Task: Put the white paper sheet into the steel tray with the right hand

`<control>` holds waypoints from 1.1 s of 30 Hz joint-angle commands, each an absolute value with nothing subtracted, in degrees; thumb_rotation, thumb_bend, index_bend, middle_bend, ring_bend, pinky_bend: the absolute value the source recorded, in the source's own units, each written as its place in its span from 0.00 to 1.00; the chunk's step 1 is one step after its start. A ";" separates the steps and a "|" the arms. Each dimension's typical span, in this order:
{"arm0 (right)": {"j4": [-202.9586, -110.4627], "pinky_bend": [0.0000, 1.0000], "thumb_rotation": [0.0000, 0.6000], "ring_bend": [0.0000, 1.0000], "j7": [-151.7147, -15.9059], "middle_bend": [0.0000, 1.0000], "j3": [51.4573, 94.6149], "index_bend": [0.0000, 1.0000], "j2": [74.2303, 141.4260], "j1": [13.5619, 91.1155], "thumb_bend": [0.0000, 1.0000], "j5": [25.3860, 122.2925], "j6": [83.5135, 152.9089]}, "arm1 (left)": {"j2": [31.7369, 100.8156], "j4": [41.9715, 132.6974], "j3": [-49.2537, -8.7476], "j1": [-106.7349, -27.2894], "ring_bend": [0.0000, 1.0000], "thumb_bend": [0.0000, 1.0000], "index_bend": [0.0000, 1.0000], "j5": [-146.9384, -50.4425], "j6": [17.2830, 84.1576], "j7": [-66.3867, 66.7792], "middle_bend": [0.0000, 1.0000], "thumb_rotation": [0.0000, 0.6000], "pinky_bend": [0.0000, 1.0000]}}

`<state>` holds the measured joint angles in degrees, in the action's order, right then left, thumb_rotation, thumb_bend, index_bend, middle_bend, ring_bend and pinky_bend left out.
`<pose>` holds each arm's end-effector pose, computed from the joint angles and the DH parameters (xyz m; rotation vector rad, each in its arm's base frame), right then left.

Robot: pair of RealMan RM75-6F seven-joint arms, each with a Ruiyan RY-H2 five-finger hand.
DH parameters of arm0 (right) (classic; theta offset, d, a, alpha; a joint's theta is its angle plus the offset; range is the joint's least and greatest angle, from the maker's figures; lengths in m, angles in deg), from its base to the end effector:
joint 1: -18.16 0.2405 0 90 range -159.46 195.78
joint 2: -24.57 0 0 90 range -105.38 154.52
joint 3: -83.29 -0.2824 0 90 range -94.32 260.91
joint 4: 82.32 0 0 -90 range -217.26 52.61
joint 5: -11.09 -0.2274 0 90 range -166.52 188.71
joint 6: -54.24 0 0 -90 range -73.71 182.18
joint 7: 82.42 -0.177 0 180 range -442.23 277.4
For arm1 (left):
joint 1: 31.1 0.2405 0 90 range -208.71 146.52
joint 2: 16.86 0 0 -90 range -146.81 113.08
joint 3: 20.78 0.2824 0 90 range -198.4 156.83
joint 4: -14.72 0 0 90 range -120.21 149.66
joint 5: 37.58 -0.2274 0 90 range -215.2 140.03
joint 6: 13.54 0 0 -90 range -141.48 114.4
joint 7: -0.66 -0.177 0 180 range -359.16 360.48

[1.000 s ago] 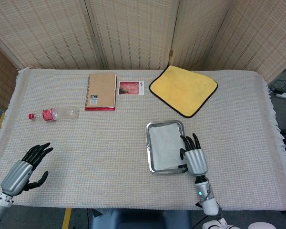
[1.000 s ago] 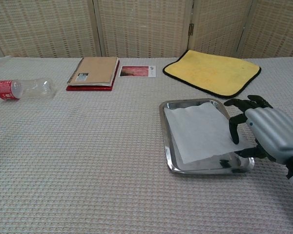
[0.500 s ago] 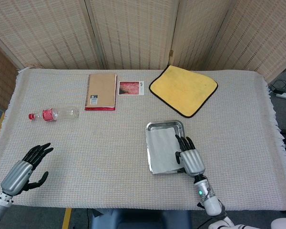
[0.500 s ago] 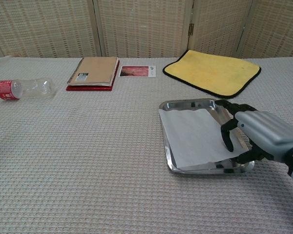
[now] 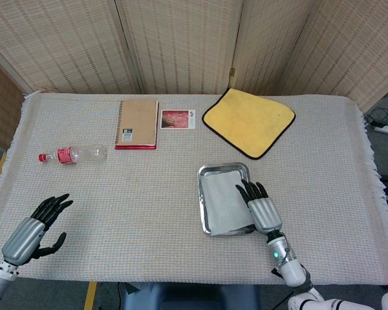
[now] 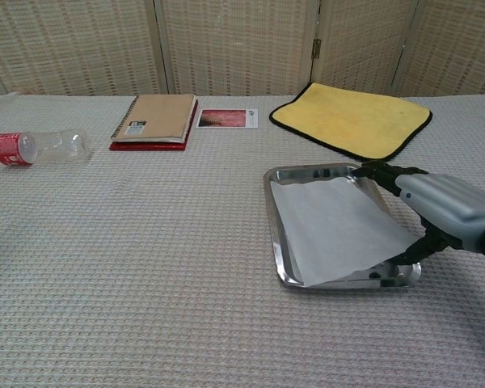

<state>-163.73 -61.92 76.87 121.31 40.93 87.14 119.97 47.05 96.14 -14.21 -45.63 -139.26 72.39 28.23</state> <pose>-0.2326 -0.3017 -0.0722 1.7074 -1.0137 0.9055 -0.3208 0.2319 0.1307 -1.7250 -1.0914 -1.2061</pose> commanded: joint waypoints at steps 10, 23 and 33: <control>-173.89 0.00 1.00 0.00 -54.08 0.00 75.40 0.00 113.80 44.69 0.31 78.40 111.92 | 47.58 95.18 -14.23 -45.67 0.00 0.58 0.00 -140.63 74.06 29.35 0.00 1.00 0.00; -180.86 0.00 1.00 0.00 -48.17 0.00 72.04 0.00 106.29 54.49 0.28 54.52 100.44 | 45.75 96.03 -14.73 -45.07 0.00 0.56 0.00 -139.27 75.03 30.59 0.00 1.00 0.00; -184.61 0.00 1.00 0.00 -49.79 0.00 73.75 0.00 102.01 60.71 0.27 45.31 97.50 | 46.01 96.07 -15.17 -44.97 0.00 0.56 0.00 -138.53 74.52 29.41 0.00 1.00 0.00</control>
